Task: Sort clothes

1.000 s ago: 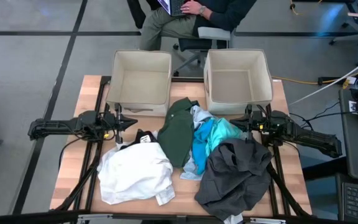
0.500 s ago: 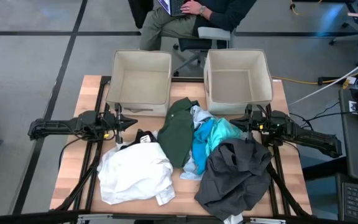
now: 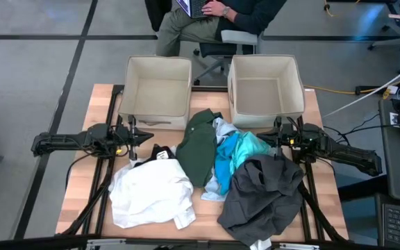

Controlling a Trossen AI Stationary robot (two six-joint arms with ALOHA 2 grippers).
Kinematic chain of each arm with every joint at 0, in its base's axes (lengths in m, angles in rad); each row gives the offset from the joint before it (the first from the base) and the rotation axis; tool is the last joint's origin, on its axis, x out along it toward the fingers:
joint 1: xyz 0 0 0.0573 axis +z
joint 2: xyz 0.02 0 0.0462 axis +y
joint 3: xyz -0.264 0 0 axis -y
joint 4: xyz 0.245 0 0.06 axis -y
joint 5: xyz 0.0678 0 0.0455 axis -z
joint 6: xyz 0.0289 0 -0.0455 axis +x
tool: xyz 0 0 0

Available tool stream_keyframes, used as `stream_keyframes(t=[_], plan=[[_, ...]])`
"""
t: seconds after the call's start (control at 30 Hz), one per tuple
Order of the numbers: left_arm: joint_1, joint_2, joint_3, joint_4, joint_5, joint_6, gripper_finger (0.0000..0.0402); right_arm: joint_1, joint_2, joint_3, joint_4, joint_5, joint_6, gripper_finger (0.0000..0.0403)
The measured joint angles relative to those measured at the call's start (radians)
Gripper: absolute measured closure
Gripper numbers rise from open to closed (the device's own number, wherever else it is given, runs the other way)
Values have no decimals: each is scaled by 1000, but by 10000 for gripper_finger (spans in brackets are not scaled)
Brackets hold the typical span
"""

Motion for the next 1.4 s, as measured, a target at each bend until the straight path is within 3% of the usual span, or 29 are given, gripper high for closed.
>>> stream_keyframes(t=[0.27,0.47,0.8,0.93,1.2,1.4], plan=[[0,0,0,28,0,-29,398,0,0,0,0,0,0,386],[0,0,0,179,0,-189,398,0,0,0,0,0,0,386],[0,51,37,376,0,-143,398,0,0,0,6,19,0,386],[0,168,103,369,0,-126,398,0,0,-1,11,19,0,386],[-1,548,329,352,0,-57,398,0,0,12,46,0,0,386],[-3,829,541,185,0,-42,398,0,0,39,50,0,0,386]])
